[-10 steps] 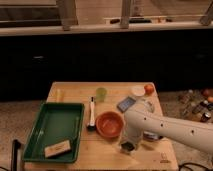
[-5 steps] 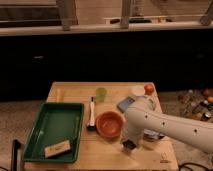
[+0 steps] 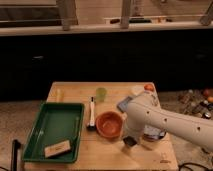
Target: Stack cups on top of each other
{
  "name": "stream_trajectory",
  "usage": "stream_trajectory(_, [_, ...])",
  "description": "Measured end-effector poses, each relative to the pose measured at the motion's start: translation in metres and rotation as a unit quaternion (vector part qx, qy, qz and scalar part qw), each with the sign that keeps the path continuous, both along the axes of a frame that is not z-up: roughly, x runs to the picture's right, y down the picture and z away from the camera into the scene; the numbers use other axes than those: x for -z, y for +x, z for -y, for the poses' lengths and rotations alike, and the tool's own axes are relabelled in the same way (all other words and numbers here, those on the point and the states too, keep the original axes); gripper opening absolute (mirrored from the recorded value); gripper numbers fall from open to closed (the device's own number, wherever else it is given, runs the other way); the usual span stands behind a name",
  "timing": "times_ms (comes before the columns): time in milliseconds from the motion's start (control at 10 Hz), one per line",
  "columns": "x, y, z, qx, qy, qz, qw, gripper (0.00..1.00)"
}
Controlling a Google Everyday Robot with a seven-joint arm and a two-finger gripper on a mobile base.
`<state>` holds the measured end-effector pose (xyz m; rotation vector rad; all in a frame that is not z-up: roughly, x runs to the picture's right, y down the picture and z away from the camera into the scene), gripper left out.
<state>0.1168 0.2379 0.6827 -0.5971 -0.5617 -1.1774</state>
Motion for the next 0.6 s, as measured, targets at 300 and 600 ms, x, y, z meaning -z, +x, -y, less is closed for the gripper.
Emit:
stream_trajectory(300, [0.0, 0.001, 0.023, -0.006, 0.01, -0.011, 0.9999, 0.0])
stream_trajectory(600, [0.002, 0.003, 0.052, -0.022, 0.022, -0.028, 0.9991, 0.0])
